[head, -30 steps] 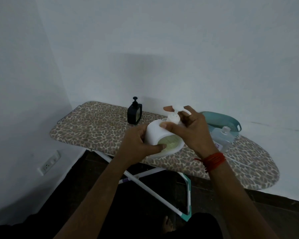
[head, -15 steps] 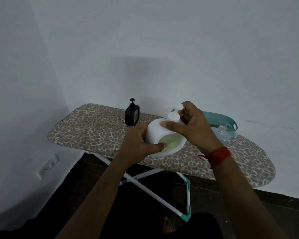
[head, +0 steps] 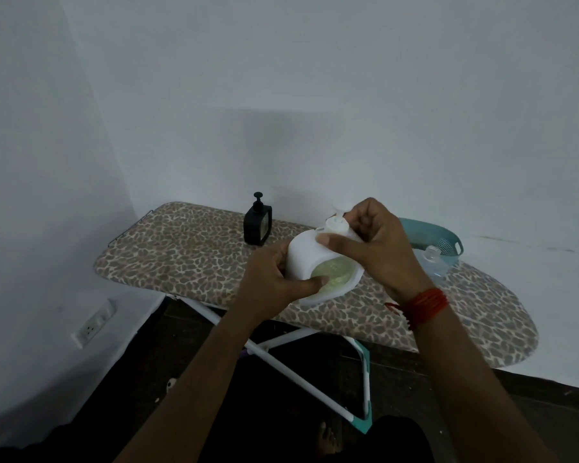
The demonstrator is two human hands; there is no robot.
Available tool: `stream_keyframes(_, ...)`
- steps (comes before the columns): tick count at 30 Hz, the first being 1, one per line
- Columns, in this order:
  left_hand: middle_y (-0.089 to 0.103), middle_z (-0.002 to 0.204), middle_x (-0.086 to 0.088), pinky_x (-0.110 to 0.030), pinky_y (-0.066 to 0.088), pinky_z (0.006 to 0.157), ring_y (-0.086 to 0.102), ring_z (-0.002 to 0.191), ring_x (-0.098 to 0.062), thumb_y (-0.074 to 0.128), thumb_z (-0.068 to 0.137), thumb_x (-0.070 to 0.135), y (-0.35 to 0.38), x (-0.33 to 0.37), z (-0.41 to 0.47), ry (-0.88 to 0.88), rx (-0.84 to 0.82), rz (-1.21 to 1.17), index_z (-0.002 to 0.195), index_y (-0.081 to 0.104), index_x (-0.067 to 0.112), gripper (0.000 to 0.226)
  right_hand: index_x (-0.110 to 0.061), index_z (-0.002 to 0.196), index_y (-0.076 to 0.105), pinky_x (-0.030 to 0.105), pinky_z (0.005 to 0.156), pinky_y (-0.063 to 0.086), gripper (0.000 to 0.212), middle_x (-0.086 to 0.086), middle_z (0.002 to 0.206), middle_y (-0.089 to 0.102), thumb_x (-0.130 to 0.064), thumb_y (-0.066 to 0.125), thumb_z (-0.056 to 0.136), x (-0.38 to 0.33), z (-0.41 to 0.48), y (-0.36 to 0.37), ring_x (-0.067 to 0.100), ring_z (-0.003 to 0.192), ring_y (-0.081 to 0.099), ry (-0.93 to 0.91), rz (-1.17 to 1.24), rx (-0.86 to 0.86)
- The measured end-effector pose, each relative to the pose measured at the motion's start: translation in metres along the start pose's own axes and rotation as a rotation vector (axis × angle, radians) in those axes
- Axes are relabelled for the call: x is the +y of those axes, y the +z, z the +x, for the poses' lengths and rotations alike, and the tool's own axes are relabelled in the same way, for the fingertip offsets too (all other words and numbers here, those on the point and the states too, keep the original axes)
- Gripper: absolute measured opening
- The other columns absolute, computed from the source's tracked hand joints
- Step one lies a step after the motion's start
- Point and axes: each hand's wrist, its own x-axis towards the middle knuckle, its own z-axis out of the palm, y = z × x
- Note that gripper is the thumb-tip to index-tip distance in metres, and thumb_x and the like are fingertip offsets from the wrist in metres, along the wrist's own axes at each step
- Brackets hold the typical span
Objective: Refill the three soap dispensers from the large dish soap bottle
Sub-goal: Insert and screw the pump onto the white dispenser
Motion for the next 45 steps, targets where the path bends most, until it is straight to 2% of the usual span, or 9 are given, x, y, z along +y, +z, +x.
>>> stream_keyframes(7, 0.078, 0.107, -0.004, -0.044, 0.063, 0.079, 0.076, 0.095, -0.021, 0.089, 0.072, 0.008, -0.009, -0.006, 0.003, -0.057, -0.051, -0.063, 0.119, 0.071, 0.006, 0.051, -0.002, 0.138, 0.056, 0.032, 0.107, 0.048, 0.047, 0.001, 0.142, 0.061, -0.005, 0.064, 0.092, -0.003, 0.004, -0.021, 0.018, 0.134, 0.055, 0.064, 0.097, -0.397)
stream_keyframes(11, 0.078, 0.106, -0.003, -0.043, 0.064, 0.077, 0.076, 0.093, -0.018, 0.090, 0.069, 0.015, -0.002, -0.004, 0.001, -0.024, 0.003, -0.054, 0.119, 0.072, 0.009, 0.053, -0.008, 0.100, 0.069, 0.042, 0.097, 0.056, 0.021, 0.013, 0.119, 0.073, -0.005, 0.078, 0.082, -0.003, 0.003, -0.004, 0.029, 0.116, 0.067, 0.033, 0.150, -0.153)
stream_keyframes(15, 0.077, 0.106, -0.003, -0.043, 0.063, 0.075, 0.075, 0.093, -0.015, 0.084, 0.066, 0.040, 0.008, 0.001, -0.001, 0.007, 0.056, 0.022, 0.121, 0.070, 0.009, 0.065, -0.014, 0.088, 0.057, 0.043, 0.076, 0.058, 0.040, 0.018, 0.099, 0.071, -0.018, 0.092, 0.069, 0.003, 0.003, 0.012, 0.026, 0.084, 0.068, 0.016, -0.035, 0.113)
stream_keyframes(19, 0.078, 0.104, -0.003, -0.049, 0.062, 0.075, 0.075, 0.092, -0.018, 0.087, 0.066, 0.034, 0.001, -0.004, 0.000, -0.036, 0.019, 0.014, 0.119, 0.071, 0.011, 0.060, -0.017, 0.128, 0.060, 0.031, 0.091, 0.056, 0.060, -0.002, 0.122, 0.071, -0.026, 0.084, 0.074, 0.005, 0.004, -0.005, 0.018, 0.113, 0.068, 0.110, 0.107, -0.188)
stream_keyframes(23, 0.078, 0.104, -0.002, -0.050, 0.063, 0.076, 0.076, 0.091, -0.019, 0.089, 0.066, 0.028, -0.005, -0.006, 0.002, -0.074, -0.007, -0.020, 0.114, 0.073, 0.014, 0.053, -0.010, 0.129, 0.065, 0.029, 0.105, 0.049, 0.039, -0.005, 0.137, 0.065, -0.014, 0.067, 0.090, 0.005, 0.005, -0.016, 0.013, 0.131, 0.057, 0.103, 0.151, -0.345)
stream_keyframes(27, 0.078, 0.104, -0.003, -0.049, 0.063, 0.073, 0.075, 0.091, -0.018, 0.086, 0.065, 0.038, 0.002, -0.004, 0.001, -0.057, 0.053, 0.026, 0.117, 0.072, 0.011, 0.060, -0.007, 0.096, 0.072, 0.030, 0.087, 0.057, 0.016, 0.000, 0.104, 0.077, -0.002, 0.078, 0.082, 0.009, 0.005, -0.002, 0.016, 0.103, 0.070, 0.049, 0.150, -0.098)
stream_keyframes(30, 0.076, 0.106, -0.003, -0.043, 0.062, 0.073, 0.073, 0.092, -0.016, 0.080, 0.064, 0.048, 0.011, 0.000, -0.001, -0.025, 0.139, 0.138, 0.120, 0.070, 0.013, 0.067, -0.012, 0.080, 0.069, 0.026, 0.074, 0.056, 0.020, -0.006, 0.085, 0.075, -0.002, 0.086, 0.074, 0.014, 0.007, 0.009, 0.012, 0.084, 0.071, 0.018, 0.125, 0.063)
stream_keyframes(38, 0.075, 0.101, -0.008, -0.044, 0.060, 0.071, 0.071, 0.088, -0.020, 0.081, 0.066, 0.039, 0.023, 0.002, 0.001, -0.045, 0.262, 0.168, 0.113, 0.071, 0.005, 0.058, -0.011, 0.076, 0.062, 0.022, 0.071, 0.052, 0.034, 0.002, 0.095, 0.064, -0.018, 0.093, 0.066, 0.020, 0.016, 0.031, 0.016, 0.086, 0.064, -0.052, -0.155, 0.385)
stream_keyframes(45, 0.074, 0.104, -0.004, -0.027, 0.059, 0.069, 0.069, 0.087, -0.015, 0.085, 0.066, 0.041, 0.023, -0.009, 0.004, -0.044, 0.281, 0.226, 0.119, 0.070, 0.011, 0.062, -0.012, 0.092, 0.069, 0.039, 0.080, 0.060, 0.037, 0.002, 0.098, 0.073, -0.033, 0.089, 0.070, 0.029, 0.014, 0.029, 0.021, 0.093, 0.069, 0.046, -0.085, 0.308)
